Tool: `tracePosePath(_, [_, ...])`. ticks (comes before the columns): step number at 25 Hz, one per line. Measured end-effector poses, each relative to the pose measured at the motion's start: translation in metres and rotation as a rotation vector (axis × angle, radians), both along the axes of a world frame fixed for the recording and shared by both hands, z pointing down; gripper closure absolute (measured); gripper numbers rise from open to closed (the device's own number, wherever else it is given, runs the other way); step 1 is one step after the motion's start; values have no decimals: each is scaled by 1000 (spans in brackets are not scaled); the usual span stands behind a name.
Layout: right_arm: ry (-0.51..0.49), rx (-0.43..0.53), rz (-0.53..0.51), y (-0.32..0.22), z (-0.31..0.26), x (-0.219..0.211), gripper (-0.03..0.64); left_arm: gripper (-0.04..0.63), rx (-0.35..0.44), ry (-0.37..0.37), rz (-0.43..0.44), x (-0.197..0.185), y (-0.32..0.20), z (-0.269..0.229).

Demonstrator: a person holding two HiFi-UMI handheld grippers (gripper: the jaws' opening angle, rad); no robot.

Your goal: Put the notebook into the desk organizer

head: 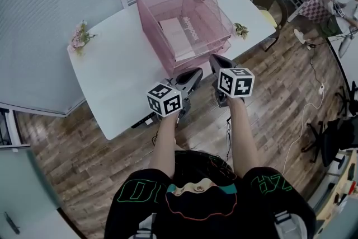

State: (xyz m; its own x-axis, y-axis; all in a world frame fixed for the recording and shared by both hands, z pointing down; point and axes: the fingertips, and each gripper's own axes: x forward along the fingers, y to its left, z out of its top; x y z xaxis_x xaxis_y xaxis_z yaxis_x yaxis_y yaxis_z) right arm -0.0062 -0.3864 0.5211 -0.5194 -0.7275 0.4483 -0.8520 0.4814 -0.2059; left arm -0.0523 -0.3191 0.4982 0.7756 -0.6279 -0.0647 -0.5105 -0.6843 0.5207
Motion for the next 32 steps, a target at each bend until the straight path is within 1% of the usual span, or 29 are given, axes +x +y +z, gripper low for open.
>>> tracePosePath(4, [-76, 79, 53, 9, -23, 24, 614, 600, 41, -73, -6, 11, -3, -11])
tracePosePath(8, [-136, 169, 102, 24, -46, 55, 614, 600, 86, -144, 1, 32, -1, -22])
tracePosePath(12, [-160, 255, 171, 45, -67, 95, 614, 600, 150, -178, 32, 62, 5, -40])
tracePosePath(18, [-155, 348, 346, 80, -93, 175, 614, 600, 259, -216, 93, 119, 13, -69])
tracePosePath(21, [-134, 371, 415, 101, -100, 212, 614, 600, 279, -219, 104, 145, 18, -77])
tracePosePath(26, [-82, 402, 524, 135, -109, 267, 614, 600, 311, -215, 150, 193, 30, -90])
tracePosePath(32, [-25, 419, 592, 160, -116, 308, 614, 600, 328, -225, 164, 230, 38, -97])
